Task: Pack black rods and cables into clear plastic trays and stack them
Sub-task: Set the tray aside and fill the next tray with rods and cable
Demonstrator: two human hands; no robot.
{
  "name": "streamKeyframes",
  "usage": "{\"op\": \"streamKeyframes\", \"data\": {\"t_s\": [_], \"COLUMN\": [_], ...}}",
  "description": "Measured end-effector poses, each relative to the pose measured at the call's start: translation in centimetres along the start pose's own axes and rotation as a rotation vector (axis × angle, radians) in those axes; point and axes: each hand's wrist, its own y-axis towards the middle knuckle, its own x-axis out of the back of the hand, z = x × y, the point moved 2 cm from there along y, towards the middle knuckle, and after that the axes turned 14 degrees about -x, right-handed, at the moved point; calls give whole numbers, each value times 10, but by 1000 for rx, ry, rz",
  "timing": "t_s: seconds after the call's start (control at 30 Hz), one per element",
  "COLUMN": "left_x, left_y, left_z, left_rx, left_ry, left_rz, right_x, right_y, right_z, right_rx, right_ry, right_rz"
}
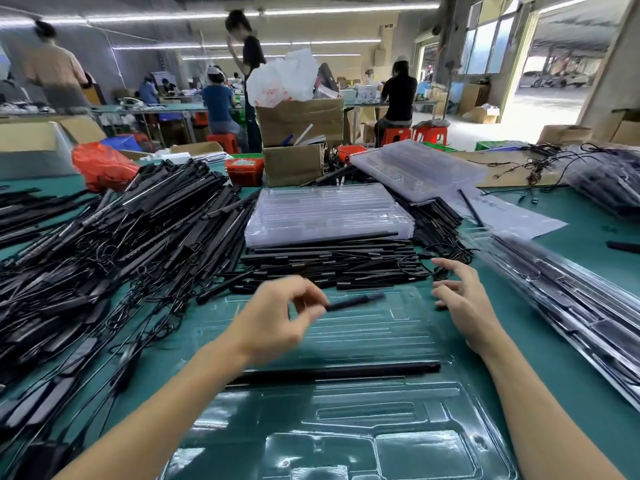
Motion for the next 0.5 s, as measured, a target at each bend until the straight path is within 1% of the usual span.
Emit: {"op": "streamKeyframes", "data": {"t_s": [0.07,0.13,0.2,0.27,0.37,0.5], "left_x": [-10,-16,-19,-20,-20,-26], "left_y": [-16,-30,-40,-47,-51,-51], "left_z": [-22,-35,-40,-41,-43,-45], "left_rx": [-74,-92,-111,-119,-141,-143], "left_ry": [-88,-162,-169,-106,-27,43], "left_rz": [127,259,348,386,430,457], "right_x": [0,-2,-1,0,0,-1], "right_y": [0,-1,-2,-2,-4,1], "right_z": [1,2,2,3,4,0], "right_rx": [-9,-18,-14,-8,-13,-66], "right_ry": [-4,-4,-10,-10,56,90], "right_rz": [-3,-4,-3,3,24,-8]}}
